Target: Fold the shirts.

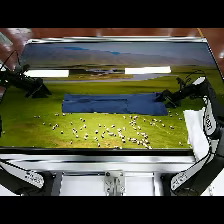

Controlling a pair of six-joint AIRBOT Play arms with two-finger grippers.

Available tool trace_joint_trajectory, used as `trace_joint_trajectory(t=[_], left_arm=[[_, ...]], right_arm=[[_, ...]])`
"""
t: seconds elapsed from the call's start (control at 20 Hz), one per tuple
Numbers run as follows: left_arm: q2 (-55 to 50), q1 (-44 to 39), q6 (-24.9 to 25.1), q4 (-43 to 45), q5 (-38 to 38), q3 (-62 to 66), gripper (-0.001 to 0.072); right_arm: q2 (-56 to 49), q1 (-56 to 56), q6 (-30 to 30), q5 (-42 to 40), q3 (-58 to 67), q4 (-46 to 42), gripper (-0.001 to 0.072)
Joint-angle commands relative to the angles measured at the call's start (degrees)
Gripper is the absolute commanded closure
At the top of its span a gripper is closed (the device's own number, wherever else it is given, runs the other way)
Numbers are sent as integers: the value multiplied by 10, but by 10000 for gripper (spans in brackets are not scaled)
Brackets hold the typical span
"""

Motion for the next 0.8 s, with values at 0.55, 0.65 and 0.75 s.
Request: trace_joint_trajectory(t=[0.55, 0.65, 0.75], left_arm=[[3, -211, 91, -196, 145, 0, 668], [-26, -271, 91, -196, 179, 1, 668], [-57, -322, 90, -197, 191, 1, 669]], right_arm=[[99, -8, 23, 60, 0, 26, 653], [164, -11, 25, 77, 0, 14, 653], [222, -10, 31, 104, 0, -1, 653]])
